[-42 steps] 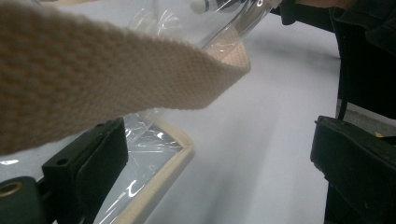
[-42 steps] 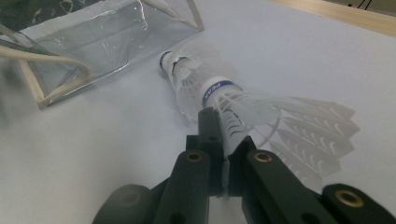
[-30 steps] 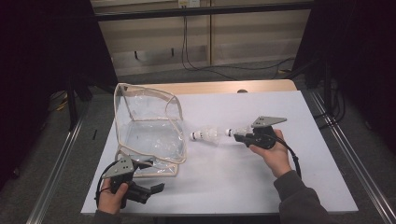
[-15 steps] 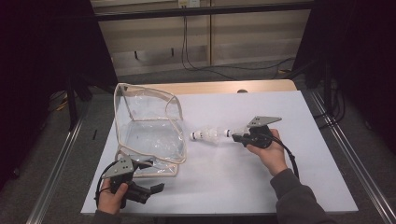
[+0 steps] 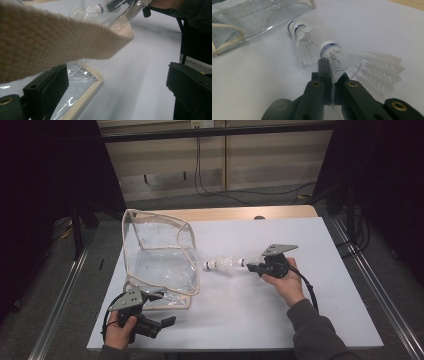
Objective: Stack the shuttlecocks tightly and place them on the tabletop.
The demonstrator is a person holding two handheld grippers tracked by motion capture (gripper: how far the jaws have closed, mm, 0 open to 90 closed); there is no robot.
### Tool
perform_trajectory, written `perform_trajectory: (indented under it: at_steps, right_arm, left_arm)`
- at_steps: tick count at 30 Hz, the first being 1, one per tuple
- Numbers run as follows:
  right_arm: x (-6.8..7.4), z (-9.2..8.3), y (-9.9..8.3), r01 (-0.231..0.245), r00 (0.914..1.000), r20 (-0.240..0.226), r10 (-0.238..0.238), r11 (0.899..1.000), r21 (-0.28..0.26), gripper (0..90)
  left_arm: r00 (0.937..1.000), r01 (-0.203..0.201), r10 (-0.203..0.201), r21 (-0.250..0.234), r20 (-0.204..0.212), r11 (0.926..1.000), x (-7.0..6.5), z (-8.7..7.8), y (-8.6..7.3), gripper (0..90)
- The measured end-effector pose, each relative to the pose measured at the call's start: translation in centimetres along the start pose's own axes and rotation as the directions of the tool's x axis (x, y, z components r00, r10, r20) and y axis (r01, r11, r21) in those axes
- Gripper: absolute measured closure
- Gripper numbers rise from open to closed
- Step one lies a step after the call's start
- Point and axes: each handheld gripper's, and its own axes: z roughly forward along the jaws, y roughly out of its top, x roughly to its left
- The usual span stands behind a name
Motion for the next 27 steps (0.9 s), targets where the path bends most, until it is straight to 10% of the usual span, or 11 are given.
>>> perform_trajectory:
  at_steps: [27]
  right_arm:
    - [0.4, 2.0, 0.0, 0.005, 0.9999, -0.014, -0.005, 0.999, 0.034, 89.7]
  left_arm:
    - [1.0000, -0.002, 0.002, 0.000, -0.001, 1.0000, 0.0, 0.0, 0.0, 4.4]
